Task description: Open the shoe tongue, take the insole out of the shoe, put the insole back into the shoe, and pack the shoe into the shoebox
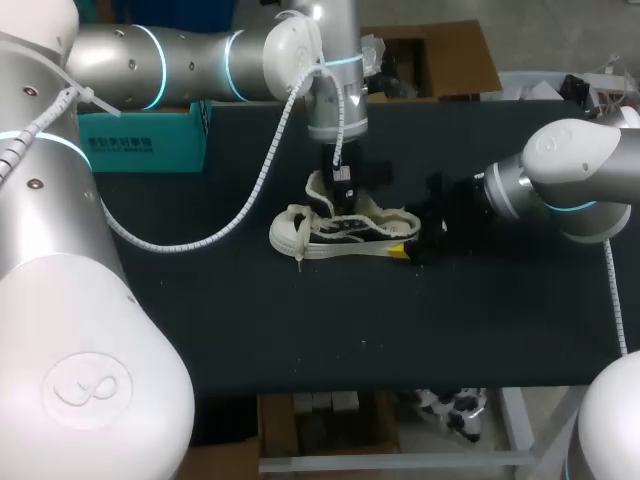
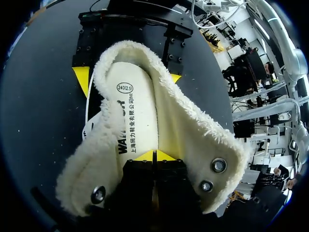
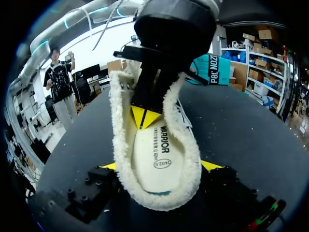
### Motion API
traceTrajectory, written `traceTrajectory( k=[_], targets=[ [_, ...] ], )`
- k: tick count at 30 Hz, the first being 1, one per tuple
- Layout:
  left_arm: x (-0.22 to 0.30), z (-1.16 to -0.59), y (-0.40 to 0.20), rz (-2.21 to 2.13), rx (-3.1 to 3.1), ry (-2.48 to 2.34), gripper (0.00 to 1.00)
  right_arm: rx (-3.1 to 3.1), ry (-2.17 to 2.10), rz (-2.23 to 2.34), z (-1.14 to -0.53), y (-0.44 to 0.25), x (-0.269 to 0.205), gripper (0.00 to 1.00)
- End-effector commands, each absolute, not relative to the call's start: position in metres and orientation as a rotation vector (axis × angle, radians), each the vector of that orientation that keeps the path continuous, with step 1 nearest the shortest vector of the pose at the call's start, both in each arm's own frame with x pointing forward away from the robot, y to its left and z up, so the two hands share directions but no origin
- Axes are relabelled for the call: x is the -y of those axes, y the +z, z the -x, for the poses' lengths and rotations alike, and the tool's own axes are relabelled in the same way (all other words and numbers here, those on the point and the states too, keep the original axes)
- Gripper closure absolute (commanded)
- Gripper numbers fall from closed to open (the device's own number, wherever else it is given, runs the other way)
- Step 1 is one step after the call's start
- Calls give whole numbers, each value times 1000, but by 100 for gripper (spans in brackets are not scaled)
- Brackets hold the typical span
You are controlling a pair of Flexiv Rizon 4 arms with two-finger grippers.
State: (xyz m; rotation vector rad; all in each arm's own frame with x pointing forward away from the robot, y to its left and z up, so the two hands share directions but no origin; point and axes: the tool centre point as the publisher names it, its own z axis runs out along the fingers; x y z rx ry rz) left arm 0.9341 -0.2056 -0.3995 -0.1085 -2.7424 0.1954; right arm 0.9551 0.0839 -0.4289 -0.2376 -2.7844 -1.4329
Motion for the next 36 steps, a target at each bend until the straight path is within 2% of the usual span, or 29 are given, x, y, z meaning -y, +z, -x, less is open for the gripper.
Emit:
traceTrajectory(
  k=[1, 18, 36],
  targets=[
    [202, -911, -411, 74, 2881, 234, 100, 2780, -1441, 235, -956, -434, -82, 100],
    [207, -913, -375, 38, 3019, 208, 100, 2780, -1441, 235, -956, -434, -82, 100],
    [206, -941, -406, -3, 3011, 154, 100, 2780, -1441, 235, -956, -434, -82, 100]
  ],
)
